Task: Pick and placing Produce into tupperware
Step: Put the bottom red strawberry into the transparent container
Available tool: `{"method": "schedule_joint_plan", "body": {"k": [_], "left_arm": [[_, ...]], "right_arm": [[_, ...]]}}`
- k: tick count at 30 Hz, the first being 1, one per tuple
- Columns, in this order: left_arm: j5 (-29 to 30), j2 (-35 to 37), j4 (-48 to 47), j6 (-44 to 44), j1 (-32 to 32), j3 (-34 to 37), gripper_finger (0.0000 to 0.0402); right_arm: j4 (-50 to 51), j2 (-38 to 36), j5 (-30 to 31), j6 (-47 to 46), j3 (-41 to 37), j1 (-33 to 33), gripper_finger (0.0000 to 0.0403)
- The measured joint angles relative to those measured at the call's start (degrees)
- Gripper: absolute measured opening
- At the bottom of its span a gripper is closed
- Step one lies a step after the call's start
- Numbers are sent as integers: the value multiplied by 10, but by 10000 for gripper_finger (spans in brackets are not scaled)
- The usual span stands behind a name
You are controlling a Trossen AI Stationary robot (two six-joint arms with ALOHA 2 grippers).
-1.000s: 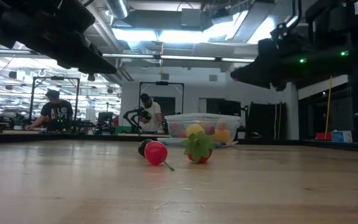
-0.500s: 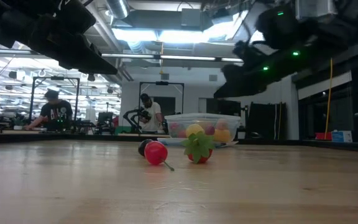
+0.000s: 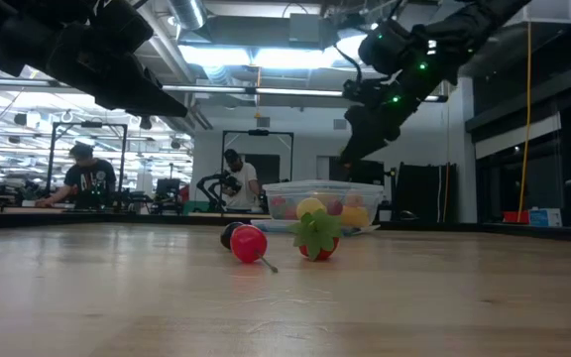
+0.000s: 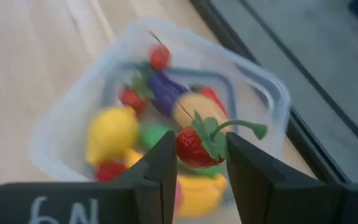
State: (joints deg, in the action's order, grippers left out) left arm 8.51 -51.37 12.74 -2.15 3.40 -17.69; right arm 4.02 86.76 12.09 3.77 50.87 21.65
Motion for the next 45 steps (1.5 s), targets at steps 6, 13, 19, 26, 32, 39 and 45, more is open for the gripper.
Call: {"method": "schedule_joint_plan", "body": {"k": [6,13,19,26,32,39,45], "left_arm": [[0,0,12,0,-7,0,20],[1,0,12,1,-20,0,15],[0,0,13,1,-22,0,17],[0,0,13,1,-22,0,32],[0,0,13,1,-22,0,46],[0,0,13,0,-22,0,59],[0,0,13,0,-22,0,67]], "right_arm": [[92,4,-91,34,42,48,115],[180,40,-163,92,110,81,115],[276,122,-169,132,213,97,115],[391,210,-168,149,319,112,115],[421,268,-178,162,363,113,115],[431,281,-178,163,369,113,115],[452,280,-178,160,369,115,115]]}}
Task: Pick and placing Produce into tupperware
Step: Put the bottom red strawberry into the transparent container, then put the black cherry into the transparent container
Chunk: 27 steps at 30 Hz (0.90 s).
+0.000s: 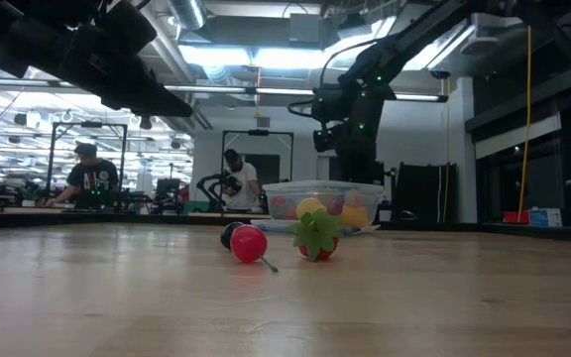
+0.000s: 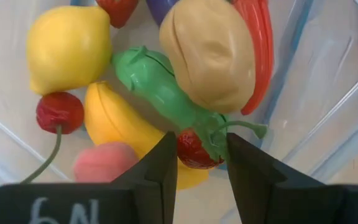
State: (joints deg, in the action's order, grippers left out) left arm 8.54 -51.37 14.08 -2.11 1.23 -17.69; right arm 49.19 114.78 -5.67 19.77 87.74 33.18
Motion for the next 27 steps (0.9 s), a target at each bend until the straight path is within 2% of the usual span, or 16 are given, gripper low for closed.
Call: {"method": "schedule_joint_plan", "body": {"k": [5,10,14,19,21,25,27], "left_arm": [[0,0,0,0,0,0,73],[0,0,0,0,0,0,79],[0,0,0,0,0,0,83],[0,0,0,0,0,0,87],[0,0,0,0,0,0,85],[0,0,0,0,0,0,77],[0,0,0,0,0,0,73]], "right_arm": [[0,0,0,-15,0,0,121],[-5,0,0,-31,0,0,201],[-20,0,0,-32,0,0,213],[-14,0,0,-32,12,0,171],[-1,-1,0,-32,31,0,132],[37,-1,-4,-43,77,-4,25],[44,-4,-4,-44,92,-9,12]]}}
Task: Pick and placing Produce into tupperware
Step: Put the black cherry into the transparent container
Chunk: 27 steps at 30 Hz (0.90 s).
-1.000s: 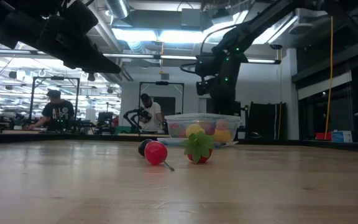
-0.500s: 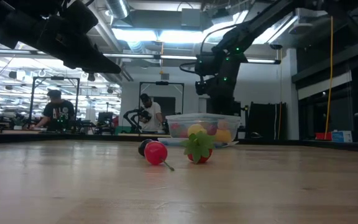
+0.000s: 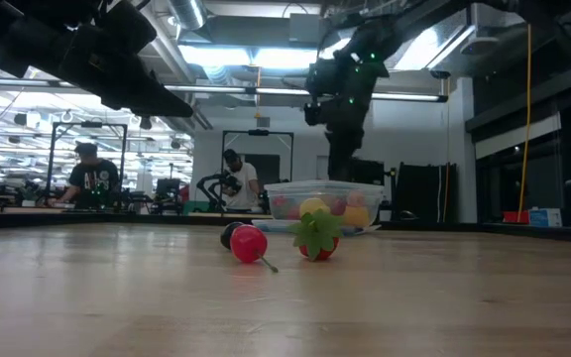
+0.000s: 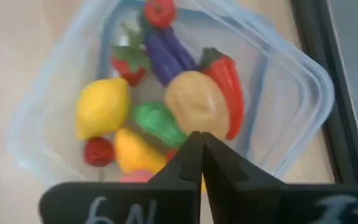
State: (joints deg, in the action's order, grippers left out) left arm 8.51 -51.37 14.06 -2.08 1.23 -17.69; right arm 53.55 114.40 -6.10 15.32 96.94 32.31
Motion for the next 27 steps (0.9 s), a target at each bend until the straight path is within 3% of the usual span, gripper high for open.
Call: {"method": "schedule_joint_plan", "body": {"k": [10,15,22,27], "left_arm": [[0,0,0,3,0,0,54],[0,0,0,3,0,0,45],[-5,0,0,4,1,0,32],[-5,0,3,4,1,0,23]], "right_arm": [[29,-32,-9,0,17,-50,4],[27,-71,-9,-6,-11,-92,3],[-31,-169,52,-62,-125,-161,2],[-173,-273,56,-111,-275,-214,1]]}}
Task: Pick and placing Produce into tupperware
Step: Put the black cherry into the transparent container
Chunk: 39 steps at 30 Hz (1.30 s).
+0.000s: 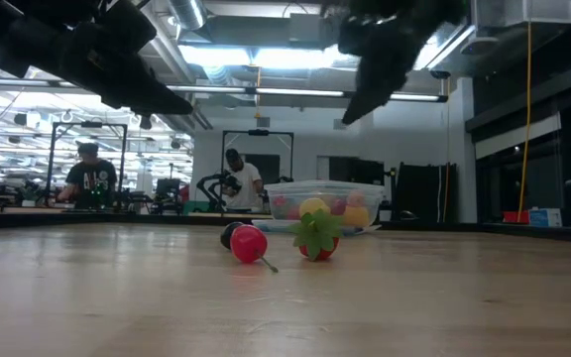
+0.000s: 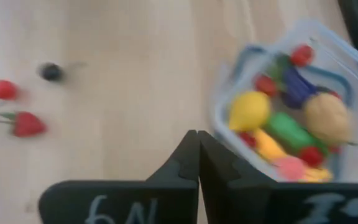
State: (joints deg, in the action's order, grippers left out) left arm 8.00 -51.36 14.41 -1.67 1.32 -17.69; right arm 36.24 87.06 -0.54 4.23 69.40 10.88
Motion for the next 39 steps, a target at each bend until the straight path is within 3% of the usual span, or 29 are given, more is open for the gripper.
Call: {"method": "schedule_joint_plan", "body": {"k": [5,13,25,32,39], "left_arm": [[-24,0,18,0,0,0,13],[-32,0,34,1,0,0,1],[-32,0,37,2,22,0,23],[-27,-13,46,1,37,-1,31],[-8,-108,-8,-30,58,-52,4]], "right_arm": [[-147,-95,3,-32,-145,-63,1],[-234,-224,56,-51,-267,-135,1],[-373,-421,67,-25,-443,-157,0],[-510,-476,71,-29,-547,-157,0],[-526,-477,71,-69,-566,-156,2]]}}
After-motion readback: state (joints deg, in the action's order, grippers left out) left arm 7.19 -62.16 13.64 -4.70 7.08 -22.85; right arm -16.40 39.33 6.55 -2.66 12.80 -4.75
